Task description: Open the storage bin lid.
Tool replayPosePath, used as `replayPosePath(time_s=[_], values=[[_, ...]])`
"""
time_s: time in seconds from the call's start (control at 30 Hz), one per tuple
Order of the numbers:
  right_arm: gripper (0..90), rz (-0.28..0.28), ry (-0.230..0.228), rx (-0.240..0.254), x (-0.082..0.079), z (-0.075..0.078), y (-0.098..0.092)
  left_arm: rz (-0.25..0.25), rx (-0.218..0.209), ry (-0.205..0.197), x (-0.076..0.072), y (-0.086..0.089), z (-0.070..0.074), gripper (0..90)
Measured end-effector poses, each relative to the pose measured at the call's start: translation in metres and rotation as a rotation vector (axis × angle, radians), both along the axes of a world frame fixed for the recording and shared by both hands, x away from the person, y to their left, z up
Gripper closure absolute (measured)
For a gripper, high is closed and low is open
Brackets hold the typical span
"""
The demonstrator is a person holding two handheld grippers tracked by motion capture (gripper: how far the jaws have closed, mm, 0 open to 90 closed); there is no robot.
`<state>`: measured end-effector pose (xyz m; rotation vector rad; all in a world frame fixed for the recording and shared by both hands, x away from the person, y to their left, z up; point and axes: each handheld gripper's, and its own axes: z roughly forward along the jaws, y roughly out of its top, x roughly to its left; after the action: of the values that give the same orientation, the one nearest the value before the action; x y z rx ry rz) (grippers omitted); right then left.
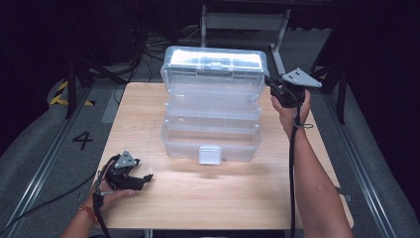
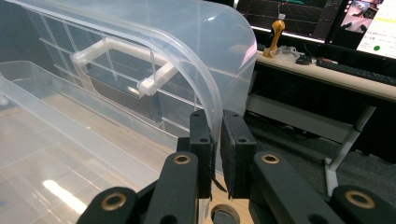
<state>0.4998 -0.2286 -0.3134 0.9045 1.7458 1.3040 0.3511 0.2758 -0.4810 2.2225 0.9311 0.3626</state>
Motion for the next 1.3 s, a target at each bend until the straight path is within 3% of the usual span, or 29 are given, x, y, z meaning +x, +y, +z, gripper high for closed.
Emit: replayPosePath(time_s=[0.57, 1.3], values=[[84.5, 0.009, 0.012, 0.009, 0.01, 0.004, -0.001, 0.0, -0.007, 0.009, 0.0, 0.0, 0.0, 20.4], [84.7, 0.017, 0.049, 0.026, 0.035, 0.009, -0.003, -0.008, -0.001, 0.008, 0.001, 0.0, 0.0, 20.1]])
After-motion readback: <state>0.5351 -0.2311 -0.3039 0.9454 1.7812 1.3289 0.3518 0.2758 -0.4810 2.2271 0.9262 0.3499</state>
